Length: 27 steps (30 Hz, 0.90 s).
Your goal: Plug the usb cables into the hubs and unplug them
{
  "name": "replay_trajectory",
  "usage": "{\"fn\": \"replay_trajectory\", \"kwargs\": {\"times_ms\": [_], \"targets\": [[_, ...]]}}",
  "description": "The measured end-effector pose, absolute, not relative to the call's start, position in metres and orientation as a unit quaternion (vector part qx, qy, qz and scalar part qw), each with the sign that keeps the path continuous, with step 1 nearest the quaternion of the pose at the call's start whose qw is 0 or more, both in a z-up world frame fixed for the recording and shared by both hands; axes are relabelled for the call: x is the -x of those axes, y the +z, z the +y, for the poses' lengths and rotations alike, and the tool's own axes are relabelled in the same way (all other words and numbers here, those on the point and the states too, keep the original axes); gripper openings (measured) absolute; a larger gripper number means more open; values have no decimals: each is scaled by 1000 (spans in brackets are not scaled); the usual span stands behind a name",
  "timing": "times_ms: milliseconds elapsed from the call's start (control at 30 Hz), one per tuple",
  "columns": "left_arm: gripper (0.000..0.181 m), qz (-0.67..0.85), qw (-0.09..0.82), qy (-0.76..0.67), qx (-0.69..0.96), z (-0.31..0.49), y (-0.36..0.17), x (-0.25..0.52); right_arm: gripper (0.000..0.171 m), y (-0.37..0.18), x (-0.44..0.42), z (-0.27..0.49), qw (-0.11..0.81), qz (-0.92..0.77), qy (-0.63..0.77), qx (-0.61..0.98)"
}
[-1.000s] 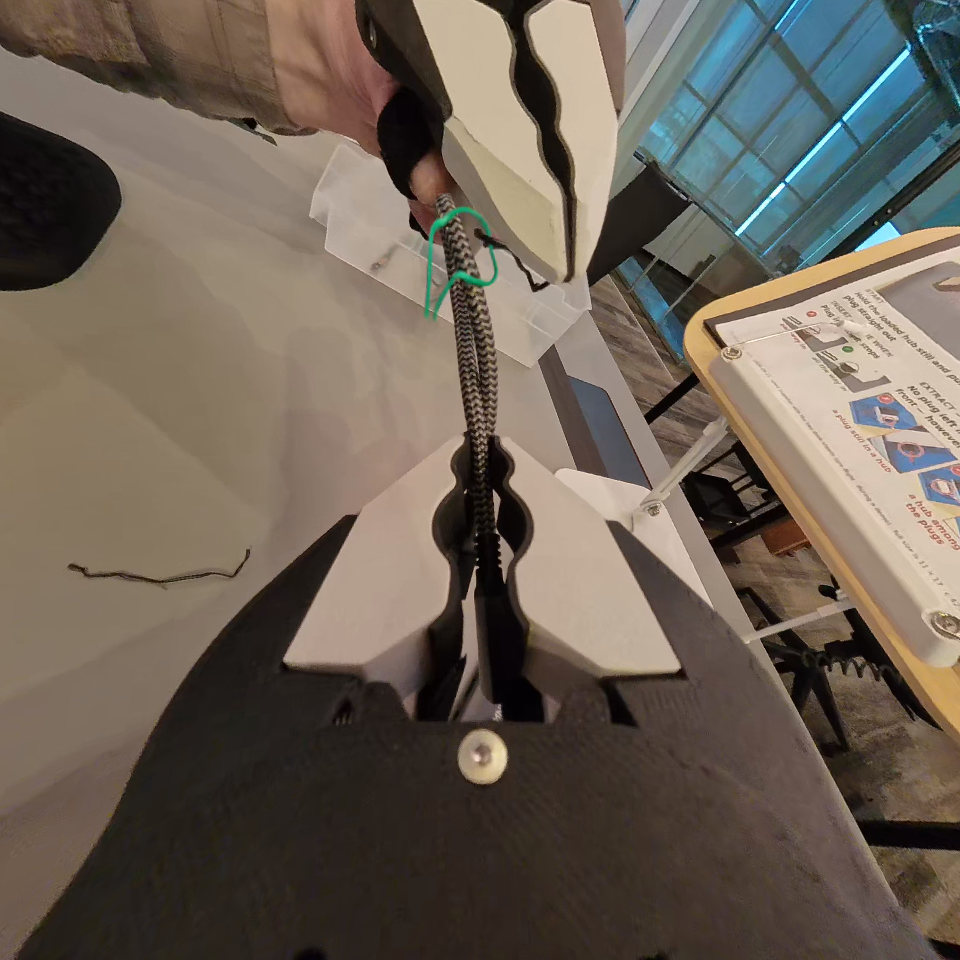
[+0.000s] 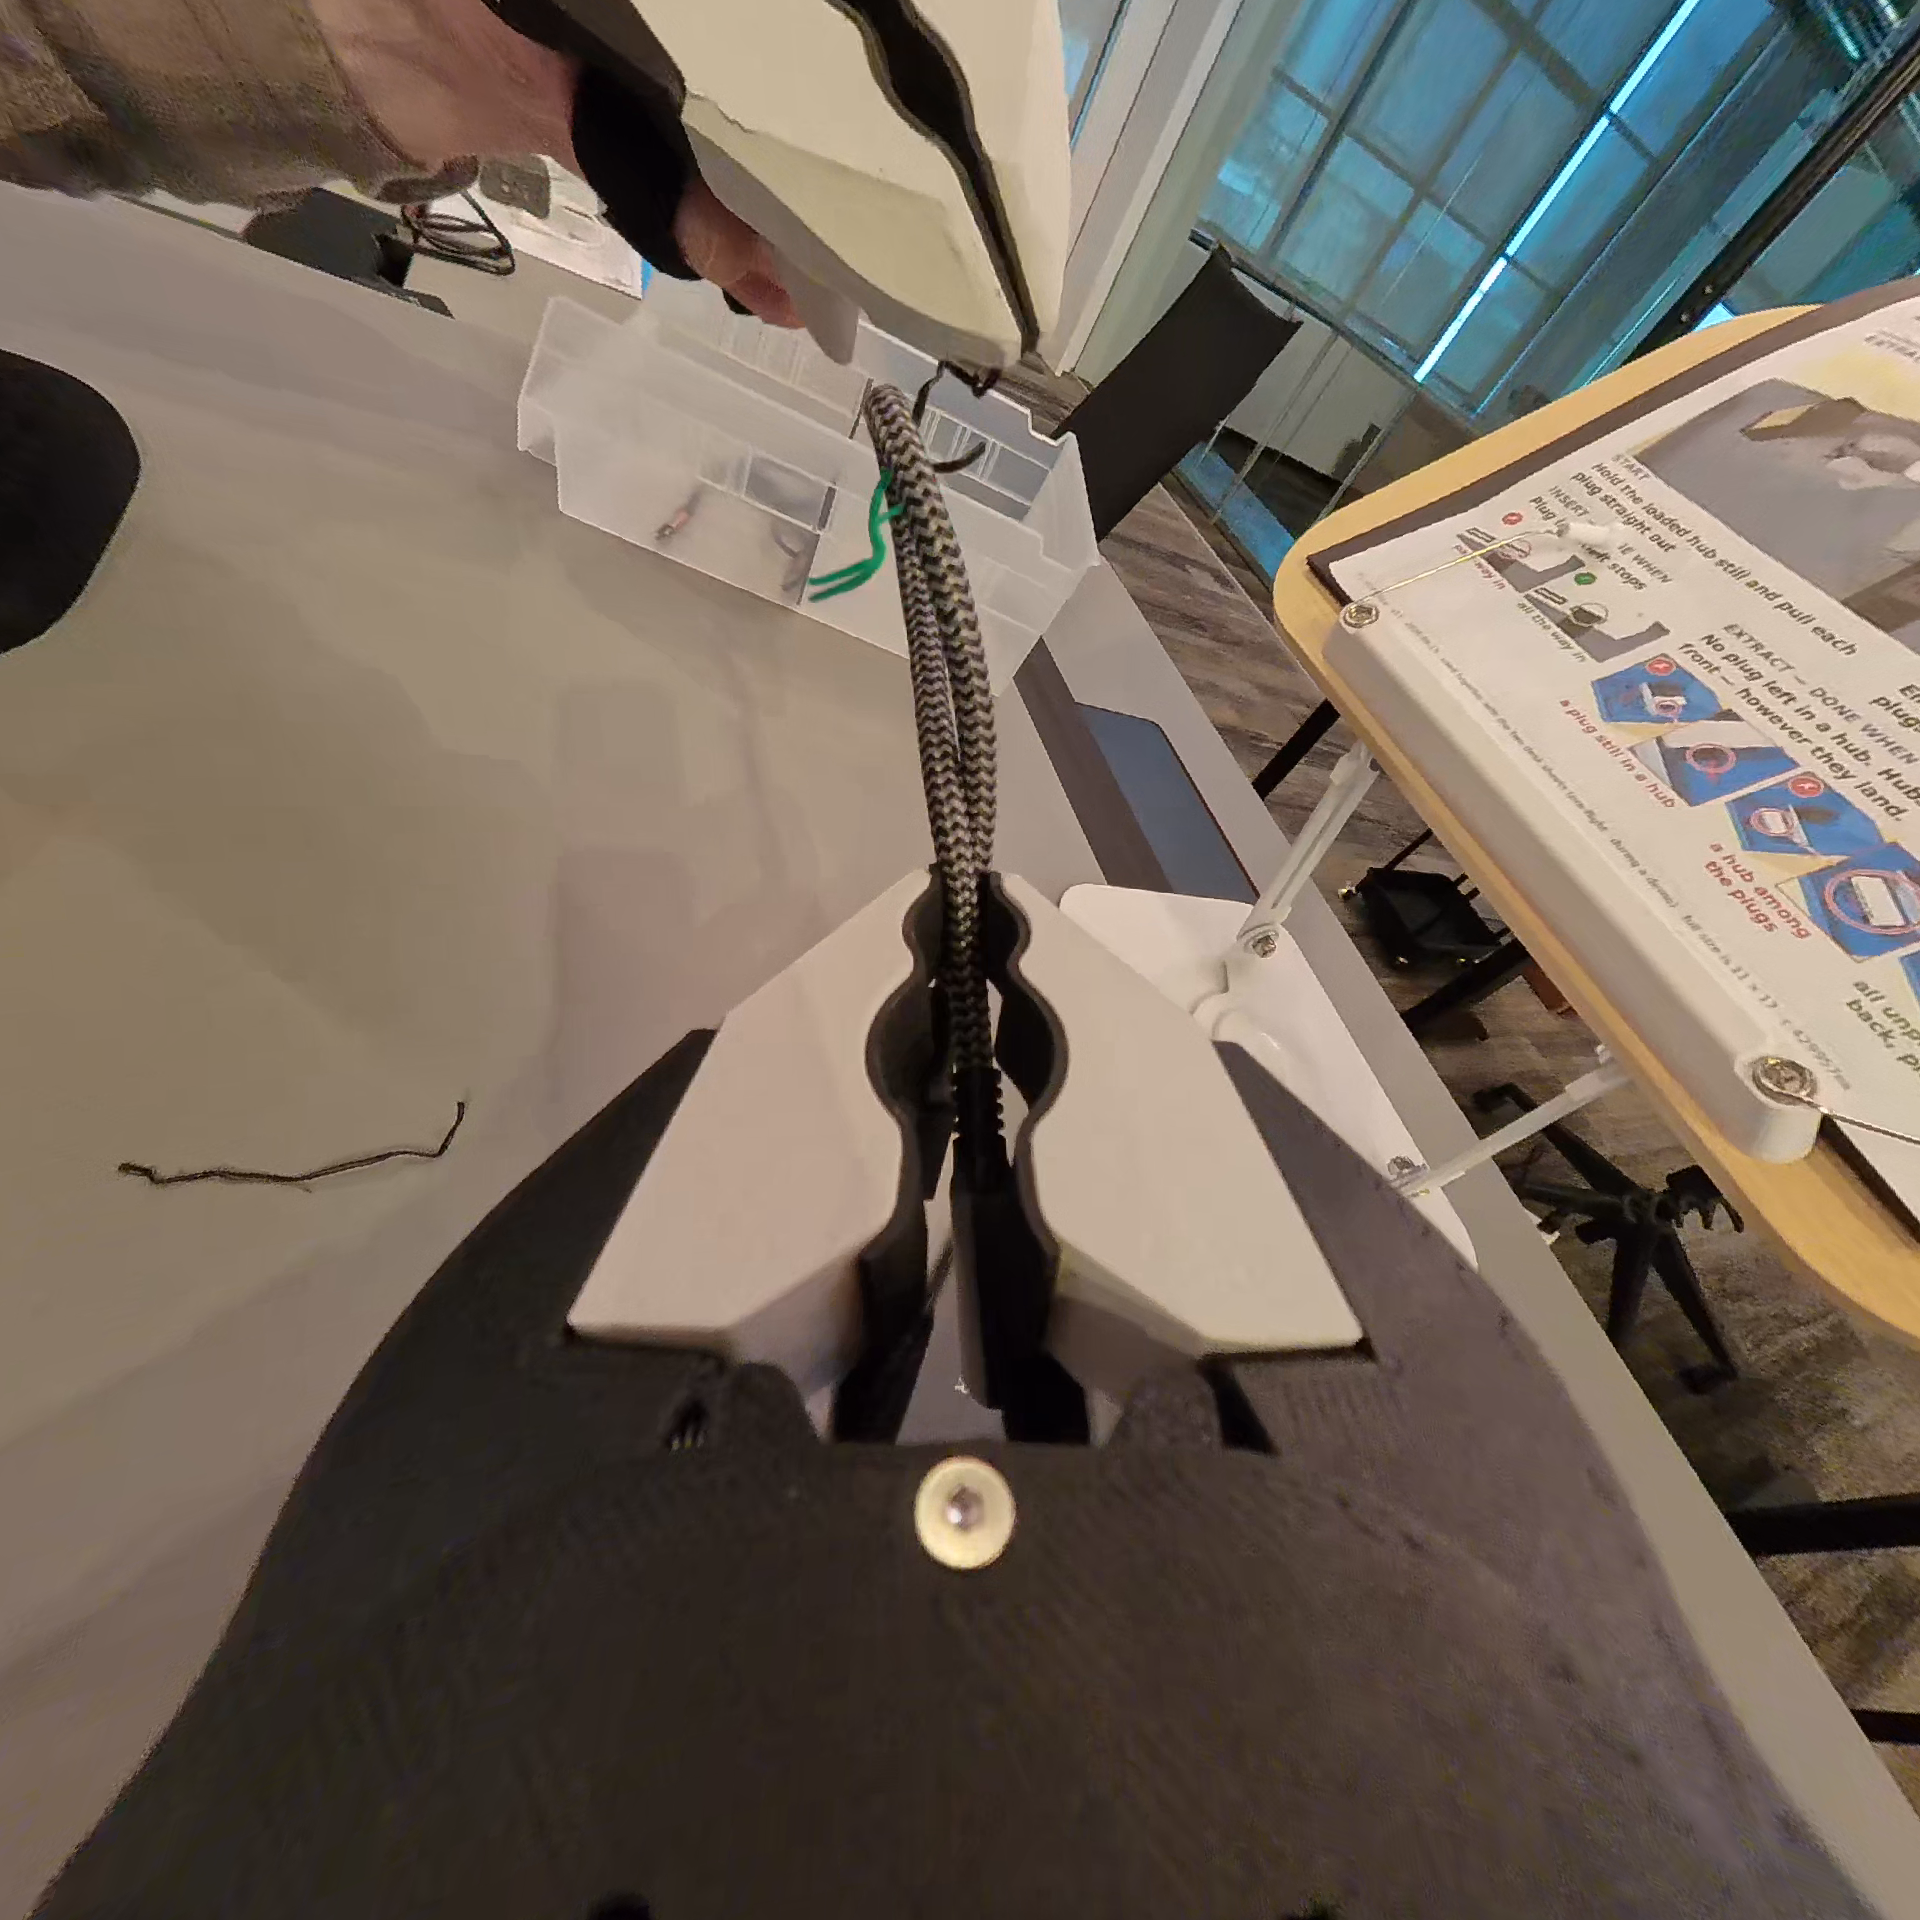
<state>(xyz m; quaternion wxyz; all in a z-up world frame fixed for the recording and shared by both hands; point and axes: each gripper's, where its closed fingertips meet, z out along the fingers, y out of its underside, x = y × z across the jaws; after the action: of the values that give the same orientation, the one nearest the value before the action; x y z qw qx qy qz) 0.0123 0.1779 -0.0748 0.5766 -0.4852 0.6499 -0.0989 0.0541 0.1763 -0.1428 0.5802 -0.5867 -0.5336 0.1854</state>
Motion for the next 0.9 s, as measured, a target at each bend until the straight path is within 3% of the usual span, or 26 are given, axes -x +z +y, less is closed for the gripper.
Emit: {"fn": "replay_trajectory", "kwargs": {"times_ms": [533,900], "targets": [[1,654,589,-49,472,185,-62,-1,3,-142,-59,177,570,-526,197,600],[1,546,550,-259,576,190,-72,-16,3,-129,-66,185,605,-502,149,600]]}}
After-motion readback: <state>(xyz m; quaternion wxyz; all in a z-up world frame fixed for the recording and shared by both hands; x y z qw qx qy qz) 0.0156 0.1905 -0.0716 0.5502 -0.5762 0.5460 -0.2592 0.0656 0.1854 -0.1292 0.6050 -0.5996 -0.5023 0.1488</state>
